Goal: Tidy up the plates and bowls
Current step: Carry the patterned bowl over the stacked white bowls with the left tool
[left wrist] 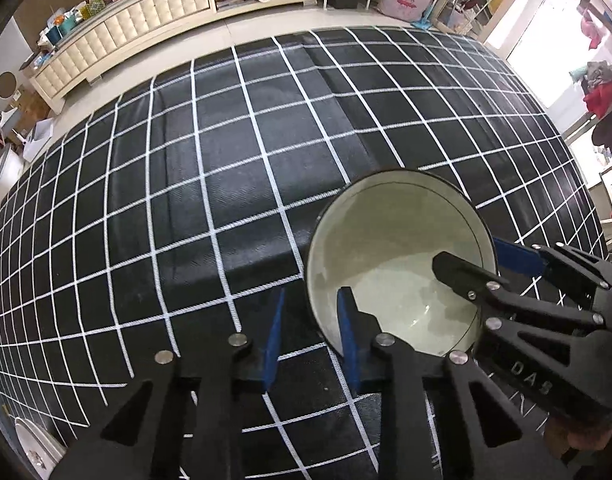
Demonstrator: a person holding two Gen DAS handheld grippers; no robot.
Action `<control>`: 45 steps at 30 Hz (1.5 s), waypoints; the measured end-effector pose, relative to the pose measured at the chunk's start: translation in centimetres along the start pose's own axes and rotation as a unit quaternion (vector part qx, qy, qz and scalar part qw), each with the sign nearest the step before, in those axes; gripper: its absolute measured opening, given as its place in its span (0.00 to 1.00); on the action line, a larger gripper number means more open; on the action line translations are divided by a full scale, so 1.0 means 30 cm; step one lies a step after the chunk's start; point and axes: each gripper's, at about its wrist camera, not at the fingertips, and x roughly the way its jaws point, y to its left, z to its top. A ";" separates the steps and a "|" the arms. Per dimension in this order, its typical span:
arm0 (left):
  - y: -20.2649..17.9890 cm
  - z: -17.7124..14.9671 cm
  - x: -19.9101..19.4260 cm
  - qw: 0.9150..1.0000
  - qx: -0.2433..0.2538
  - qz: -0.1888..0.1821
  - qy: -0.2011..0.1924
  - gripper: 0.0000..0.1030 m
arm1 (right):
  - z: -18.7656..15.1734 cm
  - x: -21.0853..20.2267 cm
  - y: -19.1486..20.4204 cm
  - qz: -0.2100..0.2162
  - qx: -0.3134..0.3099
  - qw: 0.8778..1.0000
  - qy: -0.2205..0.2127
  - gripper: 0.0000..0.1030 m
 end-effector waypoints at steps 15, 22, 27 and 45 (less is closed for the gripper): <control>-0.069 0.001 0.039 1.000 0.017 0.001 0.001 0.14 | -0.042 -0.014 -0.004 0.002 0.040 0.999 -0.002 0.17; -0.062 -0.075 -0.034 1.000 0.022 -0.005 -0.010 0.10 | -0.101 -0.113 0.016 0.010 0.056 0.998 -0.018 0.15; -0.041 -0.141 -0.155 0.999 0.017 -0.009 -0.027 0.10 | -0.132 -0.219 0.096 0.011 0.045 0.998 -0.031 0.14; 0.258 -0.426 -0.640 0.994 -0.046 0.007 -0.103 0.09 | -0.197 -0.480 0.564 0.029 -0.050 0.995 -0.078 0.14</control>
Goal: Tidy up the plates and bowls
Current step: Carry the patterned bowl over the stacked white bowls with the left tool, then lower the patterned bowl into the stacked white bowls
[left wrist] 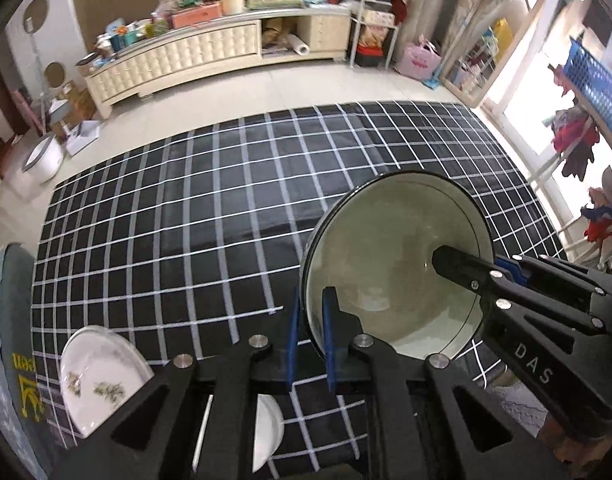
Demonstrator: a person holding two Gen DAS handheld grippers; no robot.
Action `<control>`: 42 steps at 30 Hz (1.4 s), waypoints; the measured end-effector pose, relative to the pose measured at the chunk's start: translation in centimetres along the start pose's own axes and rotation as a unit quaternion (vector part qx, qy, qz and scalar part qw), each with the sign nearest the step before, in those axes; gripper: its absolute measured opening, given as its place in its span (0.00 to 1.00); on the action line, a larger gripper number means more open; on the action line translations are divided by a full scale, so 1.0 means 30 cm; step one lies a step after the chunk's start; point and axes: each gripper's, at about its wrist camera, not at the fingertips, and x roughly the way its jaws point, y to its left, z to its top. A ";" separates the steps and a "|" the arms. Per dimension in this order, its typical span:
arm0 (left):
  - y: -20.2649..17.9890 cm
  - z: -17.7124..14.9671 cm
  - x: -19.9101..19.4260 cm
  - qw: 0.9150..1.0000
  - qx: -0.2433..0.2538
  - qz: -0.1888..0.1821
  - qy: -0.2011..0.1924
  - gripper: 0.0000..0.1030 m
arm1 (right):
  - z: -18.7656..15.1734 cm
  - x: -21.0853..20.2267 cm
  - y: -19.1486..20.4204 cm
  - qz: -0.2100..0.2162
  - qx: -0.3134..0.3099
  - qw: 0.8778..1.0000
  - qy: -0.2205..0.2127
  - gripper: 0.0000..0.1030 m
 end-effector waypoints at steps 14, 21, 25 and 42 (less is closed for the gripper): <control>0.336 -0.241 -0.206 0.998 -0.068 0.008 -0.014 0.09 | -0.137 0.050 0.341 0.023 -0.044 0.998 0.025 0.14; 0.447 -0.378 -0.191 0.996 -0.092 0.009 0.005 0.09 | -0.216 0.114 0.418 0.026 -0.050 0.997 0.053 0.14; 0.475 -0.430 -0.168 0.995 -0.099 0.004 0.013 0.09 | -0.239 0.140 0.427 0.021 -0.053 0.996 0.064 0.14; 0.466 -0.479 0.016 0.993 -0.096 -0.019 0.060 0.09 | -0.297 0.241 0.342 0.008 -0.032 0.994 0.101 0.14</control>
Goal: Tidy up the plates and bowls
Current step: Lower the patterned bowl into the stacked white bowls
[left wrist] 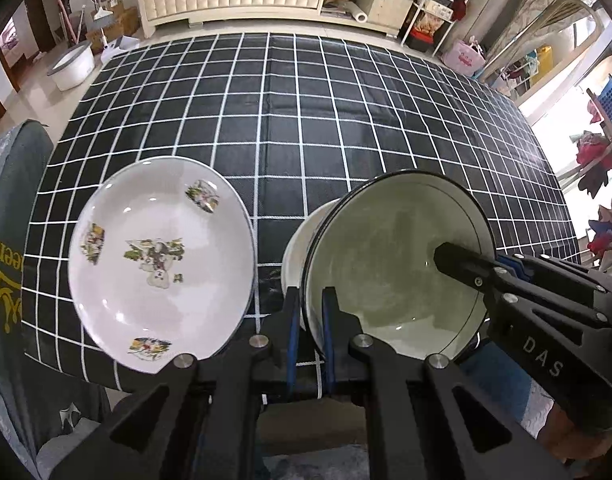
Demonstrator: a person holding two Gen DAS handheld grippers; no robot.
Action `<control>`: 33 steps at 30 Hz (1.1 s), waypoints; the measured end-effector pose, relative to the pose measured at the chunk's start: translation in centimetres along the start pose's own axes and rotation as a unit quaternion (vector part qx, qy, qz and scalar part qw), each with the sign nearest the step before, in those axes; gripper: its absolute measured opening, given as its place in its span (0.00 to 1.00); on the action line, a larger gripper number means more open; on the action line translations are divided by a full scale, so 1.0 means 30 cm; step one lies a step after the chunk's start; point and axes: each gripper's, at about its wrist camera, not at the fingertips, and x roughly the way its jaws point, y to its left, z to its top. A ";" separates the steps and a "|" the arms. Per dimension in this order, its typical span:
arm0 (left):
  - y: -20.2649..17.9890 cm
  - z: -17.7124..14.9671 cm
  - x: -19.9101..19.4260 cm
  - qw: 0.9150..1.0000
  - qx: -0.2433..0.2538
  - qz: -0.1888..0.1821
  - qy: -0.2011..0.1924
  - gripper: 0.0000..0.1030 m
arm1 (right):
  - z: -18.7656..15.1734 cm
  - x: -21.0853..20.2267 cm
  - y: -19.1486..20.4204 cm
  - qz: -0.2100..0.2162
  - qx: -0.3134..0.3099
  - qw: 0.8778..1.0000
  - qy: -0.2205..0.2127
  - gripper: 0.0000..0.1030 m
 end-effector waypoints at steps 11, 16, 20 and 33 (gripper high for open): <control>-0.021 0.013 0.066 1.000 0.012 0.004 0.011 0.09 | 0.004 0.053 -0.031 -0.008 -0.007 1.000 0.021 0.14; -0.022 0.026 0.078 1.000 0.016 0.008 0.012 0.09 | 0.004 0.053 -0.023 -0.014 -0.017 0.999 0.025 0.14; -0.012 0.025 0.077 1.000 0.012 0.005 0.010 0.09 | 0.011 0.053 -0.018 -0.017 -0.021 0.999 0.028 0.14; -0.010 0.018 0.071 1.000 0.015 0.002 0.003 0.11 | 0.023 0.068 -0.003 -0.031 -0.040 0.998 0.044 0.14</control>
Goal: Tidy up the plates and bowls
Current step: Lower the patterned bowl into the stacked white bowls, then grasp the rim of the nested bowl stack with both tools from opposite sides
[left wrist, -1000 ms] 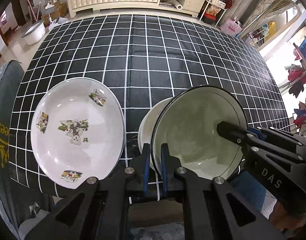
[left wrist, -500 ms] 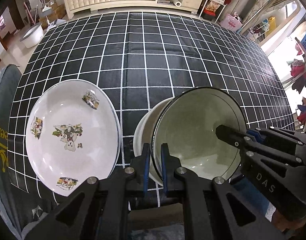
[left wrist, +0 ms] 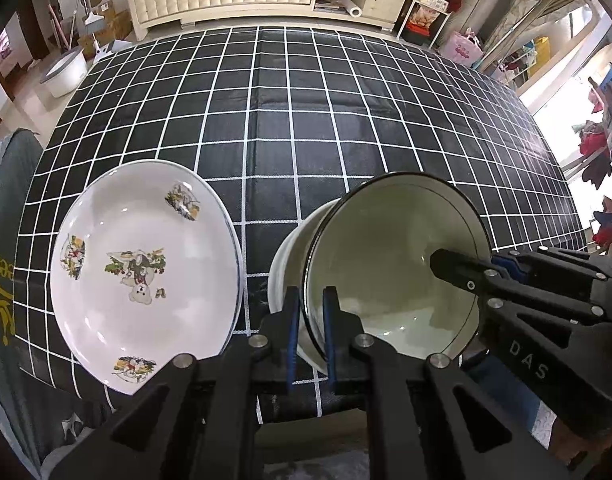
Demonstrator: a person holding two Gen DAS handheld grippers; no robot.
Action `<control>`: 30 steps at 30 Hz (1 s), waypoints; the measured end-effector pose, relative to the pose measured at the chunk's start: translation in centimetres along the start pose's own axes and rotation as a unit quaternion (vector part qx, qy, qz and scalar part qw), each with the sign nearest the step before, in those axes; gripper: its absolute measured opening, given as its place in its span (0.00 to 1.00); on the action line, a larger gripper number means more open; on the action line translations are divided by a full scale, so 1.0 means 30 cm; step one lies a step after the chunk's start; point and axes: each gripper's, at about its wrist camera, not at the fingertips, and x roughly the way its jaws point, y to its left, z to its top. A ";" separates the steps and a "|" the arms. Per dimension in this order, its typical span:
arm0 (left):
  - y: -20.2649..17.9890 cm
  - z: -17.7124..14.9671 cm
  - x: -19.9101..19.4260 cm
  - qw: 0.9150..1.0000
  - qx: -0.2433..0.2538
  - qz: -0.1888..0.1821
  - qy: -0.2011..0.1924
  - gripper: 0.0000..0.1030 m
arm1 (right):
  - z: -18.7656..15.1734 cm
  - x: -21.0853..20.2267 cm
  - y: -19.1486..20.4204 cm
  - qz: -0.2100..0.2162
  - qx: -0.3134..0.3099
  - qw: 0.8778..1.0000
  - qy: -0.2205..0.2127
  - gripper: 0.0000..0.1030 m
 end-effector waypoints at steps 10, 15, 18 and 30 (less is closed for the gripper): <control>0.006 -0.003 -0.002 1.000 -0.002 -0.010 0.001 0.12 | -0.005 -0.001 0.010 -0.008 -0.005 1.000 -0.005 0.14; 0.002 -0.016 -0.010 1.000 0.004 -0.010 -0.009 0.15 | -0.013 -0.021 0.020 -0.005 -0.013 0.999 -0.029 0.14; -0.003 -0.028 -0.020 1.000 0.016 0.001 -0.017 0.14 | -0.011 -0.025 0.034 -0.003 -0.015 0.999 -0.034 0.14; 0.045 -0.009 -0.050 0.999 0.012 -0.001 -0.035 0.15 | 0.003 0.001 0.019 -0.003 0.003 1.000 -0.014 0.17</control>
